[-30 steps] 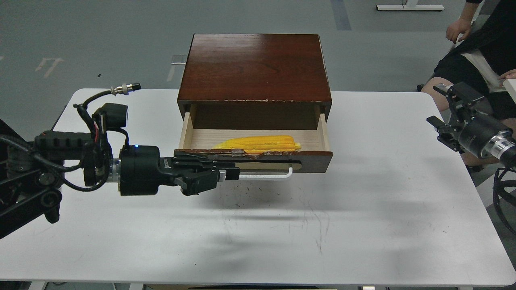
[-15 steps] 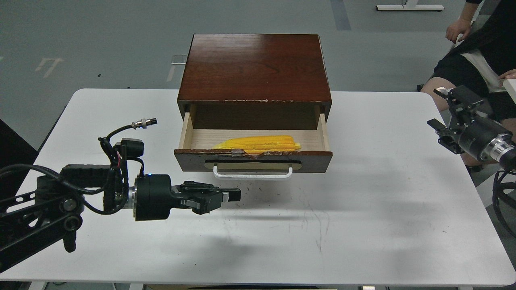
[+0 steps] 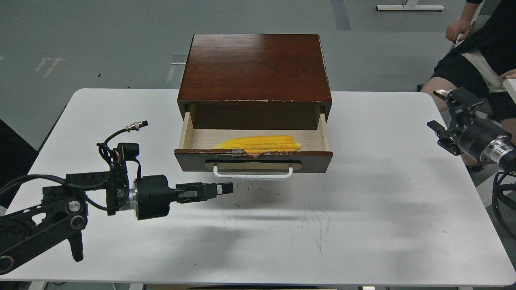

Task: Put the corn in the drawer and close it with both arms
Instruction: 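Bring the left gripper down in front of the drawer's white handle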

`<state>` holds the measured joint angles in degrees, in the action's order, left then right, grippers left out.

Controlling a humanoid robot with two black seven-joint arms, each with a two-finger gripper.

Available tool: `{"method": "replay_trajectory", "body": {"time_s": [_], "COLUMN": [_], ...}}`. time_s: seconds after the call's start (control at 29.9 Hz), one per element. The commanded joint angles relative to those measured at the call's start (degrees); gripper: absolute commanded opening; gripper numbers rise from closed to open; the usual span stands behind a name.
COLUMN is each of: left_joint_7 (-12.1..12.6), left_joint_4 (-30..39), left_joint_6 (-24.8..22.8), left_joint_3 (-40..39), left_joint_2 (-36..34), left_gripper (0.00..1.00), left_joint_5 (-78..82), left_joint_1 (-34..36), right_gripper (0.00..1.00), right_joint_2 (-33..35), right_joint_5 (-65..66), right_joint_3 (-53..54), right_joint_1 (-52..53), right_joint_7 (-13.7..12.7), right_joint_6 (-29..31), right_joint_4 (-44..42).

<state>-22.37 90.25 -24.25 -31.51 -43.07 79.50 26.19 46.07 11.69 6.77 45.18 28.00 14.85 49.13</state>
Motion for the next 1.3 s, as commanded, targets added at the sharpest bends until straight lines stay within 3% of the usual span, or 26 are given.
{"method": "replay_trajectory", "body": {"time_s": [0.0, 1.27], "left_joint_7": [0.84, 1.98], "left_joint_4": [-0.6, -4.91], "left_joint_6": [0.08, -0.36], "left_joint_3": [-0.05, -0.22], "left_joint_2": [0.35, 3.08], "left_gripper": [0.0, 0.0], "left_joint_5": [-1.63, -1.9], "left_joint_1": [0.0, 0.44], "right_gripper": [1.0, 1.0], "right_joint_2": [-0.01, -0.01], "right_joint_5": [0.0, 0.0], "right_joint_3": [0.08, 0.08], "right_joint_1": [-0.01, -0.71], "right_joint_7": [0.0, 0.0], "right_joint_6": [0.0, 0.0], "right_joint_4": [0.0, -1.23]}}
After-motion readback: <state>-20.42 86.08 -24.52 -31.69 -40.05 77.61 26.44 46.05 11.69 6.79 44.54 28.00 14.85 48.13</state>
